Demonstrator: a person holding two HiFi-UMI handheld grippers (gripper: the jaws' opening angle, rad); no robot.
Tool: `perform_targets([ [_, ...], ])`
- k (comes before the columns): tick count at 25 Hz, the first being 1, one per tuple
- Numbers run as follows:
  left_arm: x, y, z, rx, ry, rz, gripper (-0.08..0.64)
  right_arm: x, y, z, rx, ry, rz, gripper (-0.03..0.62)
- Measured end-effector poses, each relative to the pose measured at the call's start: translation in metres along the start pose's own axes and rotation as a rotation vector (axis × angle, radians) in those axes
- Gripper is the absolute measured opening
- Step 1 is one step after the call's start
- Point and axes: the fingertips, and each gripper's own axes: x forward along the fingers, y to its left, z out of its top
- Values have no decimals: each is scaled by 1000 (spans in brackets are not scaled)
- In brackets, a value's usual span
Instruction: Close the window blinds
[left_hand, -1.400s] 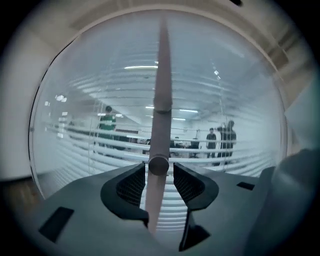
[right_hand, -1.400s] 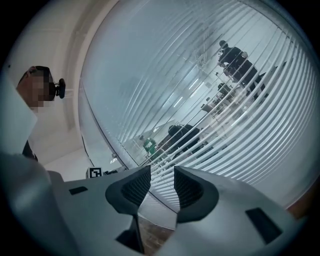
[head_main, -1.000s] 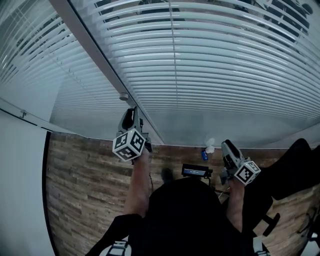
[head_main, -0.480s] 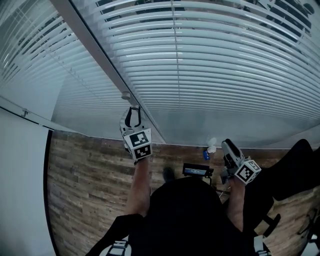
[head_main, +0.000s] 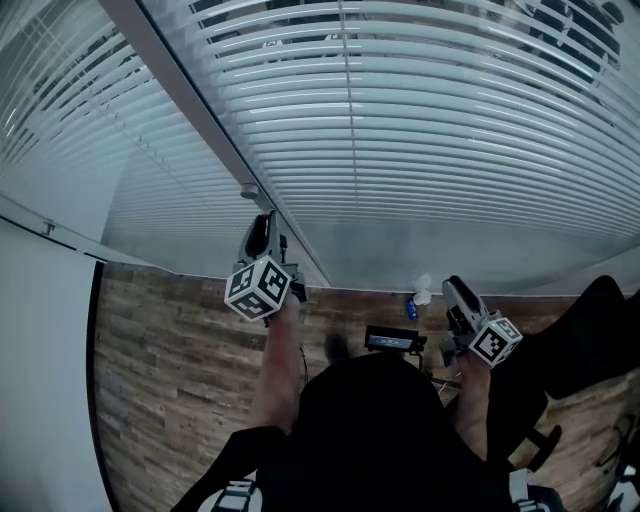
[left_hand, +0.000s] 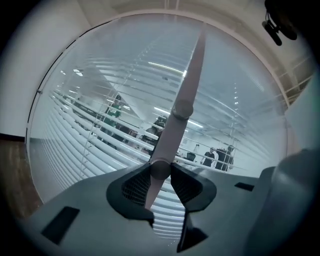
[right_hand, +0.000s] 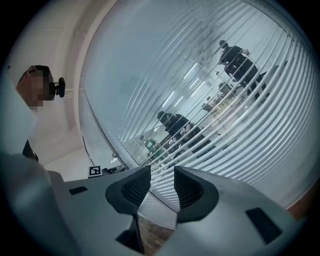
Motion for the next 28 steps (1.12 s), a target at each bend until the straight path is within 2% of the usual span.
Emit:
perform_targets([
  [2,0,-1,0,38,7,10,138,-1,-2,0,1,-6,1,150],
  [4,0,-2,-1,123,27,29,137,-2,-3,0,0,-6,-4,150],
  [6,1,-3,-2,261,53,63,137,-3,-4,0,0,-3,-8,150],
  [11,3,-4,-6,669,105,162,137,-3,-4,-2,1,1,-6,150],
  [12,3,-4,-6,719,110,169,137,-2,-4,-2,2,1,-4,150],
  [13,4,-5,-6,733,112,167,137,-1,-3,-2,2,2,-2,150],
  [14,3,-6,-6,698,108,155,137,-1,-2,-2,2,4,-1,150],
  [15,3,-6,-7,609,101,132,138,0,-1,-2,2,6,0,150],
  [18,-2,-7,-5,222,57,42,165,0,0,-2,-1,5,3,150],
  [19,-3,-7,-4,133,40,21,170,0,-1,-2,0,4,3,150],
  [22,-1,-5,0,-21,14,-12,170,-2,-2,-2,3,0,-3,150],
  [24,1,-1,1,-63,11,-5,163,-3,-3,-2,5,-3,-6,150],
  [25,1,0,2,-48,14,5,138,-4,-4,-3,6,-4,-8,150],
  [26,1,1,1,-11,20,16,138,-5,-5,-3,6,-4,-11,150],
  [28,2,0,0,117,42,48,137,-5,-7,-3,6,-6,-15,150],
])
